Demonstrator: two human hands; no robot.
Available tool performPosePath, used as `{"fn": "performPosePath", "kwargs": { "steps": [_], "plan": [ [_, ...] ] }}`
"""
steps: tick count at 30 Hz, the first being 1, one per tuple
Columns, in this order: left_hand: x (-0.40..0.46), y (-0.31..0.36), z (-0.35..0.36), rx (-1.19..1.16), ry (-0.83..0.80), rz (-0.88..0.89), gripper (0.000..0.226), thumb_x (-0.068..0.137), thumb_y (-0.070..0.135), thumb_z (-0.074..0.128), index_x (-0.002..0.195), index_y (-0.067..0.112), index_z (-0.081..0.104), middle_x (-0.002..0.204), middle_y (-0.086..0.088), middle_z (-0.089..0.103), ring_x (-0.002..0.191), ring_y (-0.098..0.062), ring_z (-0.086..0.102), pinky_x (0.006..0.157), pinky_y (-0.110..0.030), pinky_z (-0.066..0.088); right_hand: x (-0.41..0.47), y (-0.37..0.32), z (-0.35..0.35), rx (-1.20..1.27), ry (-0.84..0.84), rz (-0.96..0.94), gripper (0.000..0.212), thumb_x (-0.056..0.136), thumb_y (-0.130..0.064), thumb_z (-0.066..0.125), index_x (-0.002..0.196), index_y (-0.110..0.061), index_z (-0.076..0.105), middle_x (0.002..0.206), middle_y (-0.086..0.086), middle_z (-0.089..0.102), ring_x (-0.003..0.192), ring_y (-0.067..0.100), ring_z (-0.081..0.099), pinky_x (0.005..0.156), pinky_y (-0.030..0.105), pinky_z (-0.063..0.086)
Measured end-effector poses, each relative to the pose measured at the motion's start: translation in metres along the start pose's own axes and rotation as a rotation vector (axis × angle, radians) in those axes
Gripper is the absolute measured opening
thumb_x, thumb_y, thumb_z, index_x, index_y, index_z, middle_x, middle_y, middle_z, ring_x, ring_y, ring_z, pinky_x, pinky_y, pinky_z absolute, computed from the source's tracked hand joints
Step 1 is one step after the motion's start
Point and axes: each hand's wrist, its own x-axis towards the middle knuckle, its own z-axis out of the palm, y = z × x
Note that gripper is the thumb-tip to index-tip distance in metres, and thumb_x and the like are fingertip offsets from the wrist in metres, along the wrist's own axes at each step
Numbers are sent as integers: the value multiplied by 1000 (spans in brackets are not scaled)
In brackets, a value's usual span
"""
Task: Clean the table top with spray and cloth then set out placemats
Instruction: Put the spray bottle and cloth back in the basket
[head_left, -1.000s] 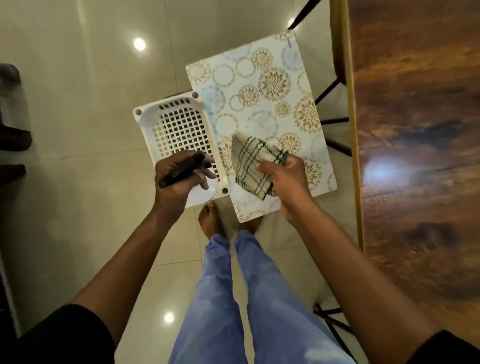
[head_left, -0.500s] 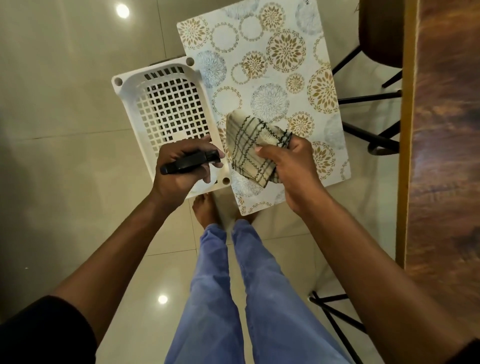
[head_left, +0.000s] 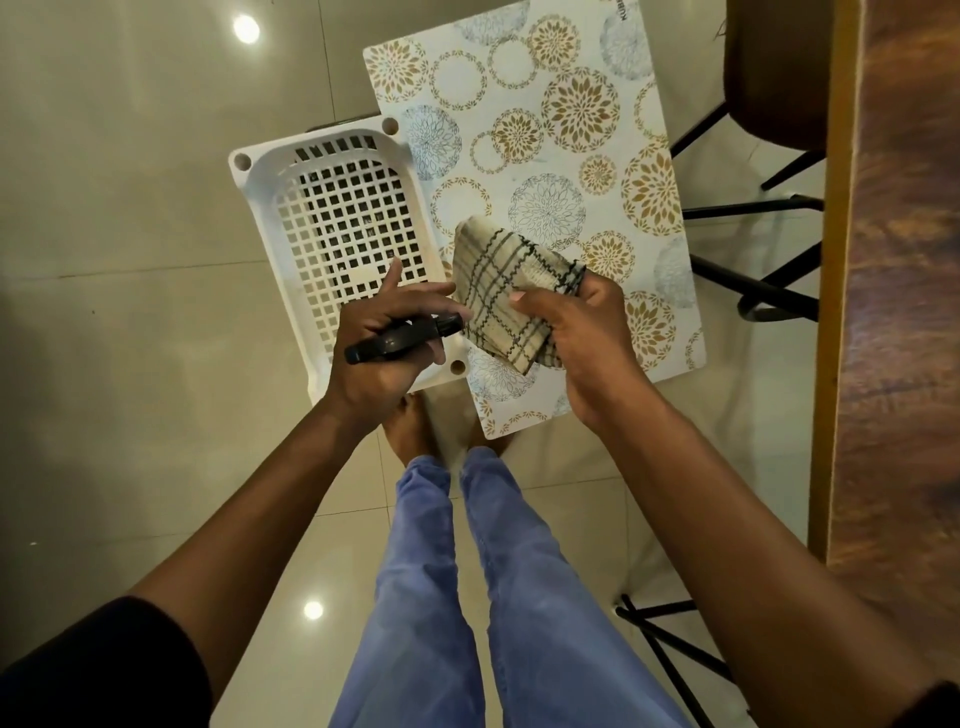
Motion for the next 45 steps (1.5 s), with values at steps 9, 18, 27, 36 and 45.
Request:
{"fn": "performPosePath", "kwargs": {
  "steps": [9,18,27,36,45],
  "plan": [
    [14,47,-23,236,-93,239,53,74,2,67,126,10,68,137,2,68,157,-22,38,130,-66,14,0,-3,6,21,4,-20,20,88,6,71,98,-11,75,92,6,80,86,24,78,74,40,65],
    [4,39,-60,209,-119,27,97,69,-2,61,162,18,41,171,7,38,166,-14,13,135,-50,14,6,-16,11,-19,38,-97,24,87,2,76,109,-7,75,104,9,80,98,27,77,90,58,61],
    [40,128,-83,-280,281,-383,47,112,32,41,113,0,76,106,-19,82,102,-31,80,96,-45,64,21,-57,52,-435,-119,-463,19,77,-13,72,95,-9,75,88,6,76,85,20,74,73,48,61],
    [63,149,-106,-884,48,-592,51,98,25,66,144,2,62,122,-15,73,108,-29,74,92,-40,64,39,-70,81,-611,-375,-758,36,78,-10,78,99,-40,80,125,-6,73,135,20,56,114,52,42],
    [64,115,-99,-985,118,-428,71,91,-4,71,157,-1,46,154,-23,58,136,-39,63,114,-58,50,52,-64,79,-207,-162,-225,45,99,-4,52,141,-22,53,137,5,60,111,13,66,90,31,58]
  ]
}}
